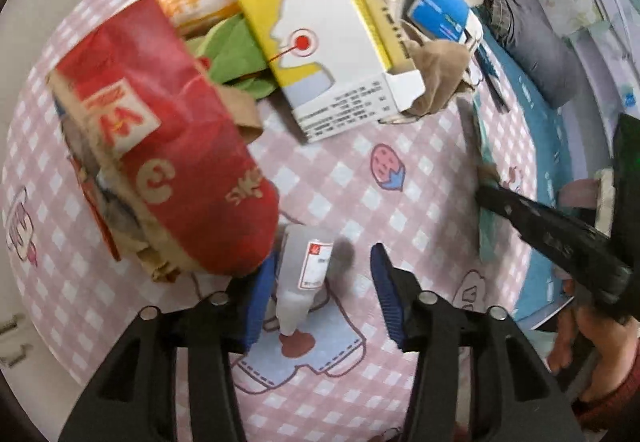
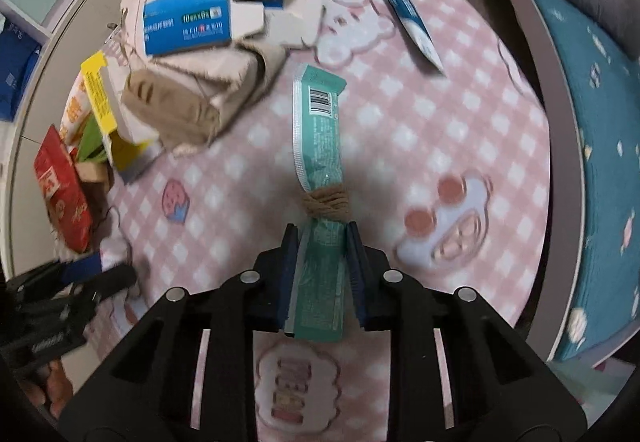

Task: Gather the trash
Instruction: 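Grasp teal strip package with right tool while left tool grasps small white bottle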

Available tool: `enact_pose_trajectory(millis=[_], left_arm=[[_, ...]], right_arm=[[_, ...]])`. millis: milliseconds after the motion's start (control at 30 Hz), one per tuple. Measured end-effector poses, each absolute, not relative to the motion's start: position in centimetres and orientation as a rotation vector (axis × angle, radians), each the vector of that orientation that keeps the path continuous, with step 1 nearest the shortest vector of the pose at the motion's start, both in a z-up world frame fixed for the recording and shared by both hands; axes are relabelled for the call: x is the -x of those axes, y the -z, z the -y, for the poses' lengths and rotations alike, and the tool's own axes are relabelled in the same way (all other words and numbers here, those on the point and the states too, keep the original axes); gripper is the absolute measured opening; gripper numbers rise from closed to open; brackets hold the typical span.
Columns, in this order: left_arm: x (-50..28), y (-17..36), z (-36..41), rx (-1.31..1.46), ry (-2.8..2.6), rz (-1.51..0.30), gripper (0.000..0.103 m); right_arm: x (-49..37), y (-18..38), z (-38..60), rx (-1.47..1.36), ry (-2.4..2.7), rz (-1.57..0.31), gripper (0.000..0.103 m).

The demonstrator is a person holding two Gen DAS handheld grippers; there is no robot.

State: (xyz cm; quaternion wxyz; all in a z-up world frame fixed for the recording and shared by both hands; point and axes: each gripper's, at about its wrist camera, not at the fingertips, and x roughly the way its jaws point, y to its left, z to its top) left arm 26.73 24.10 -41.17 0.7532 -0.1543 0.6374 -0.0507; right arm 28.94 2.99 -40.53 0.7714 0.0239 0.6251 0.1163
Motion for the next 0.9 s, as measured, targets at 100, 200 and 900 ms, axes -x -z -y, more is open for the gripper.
enact_pose_trajectory(millis=[100, 200, 900], left_arm=[[-27.3, 41.4, -22.4, 0.317, 0.133, -1.399, 0.031], [-27.7, 40.9, -20.7, 0.312, 0.156, -1.394, 0.030], [-33.2, 35.6, -10.8, 0.234, 0.139, -1.284, 0.025]], right_arm=[[-27.7, 40.6, -2.1, -0.090, -0.258, -1.380, 0.024], [-27.0, 40.4, -1.0, -0.141, -0.260, -1.394, 0.024], [-28.6, 38.1, 5.0, -0.213, -0.506, -1.384, 0.013]])
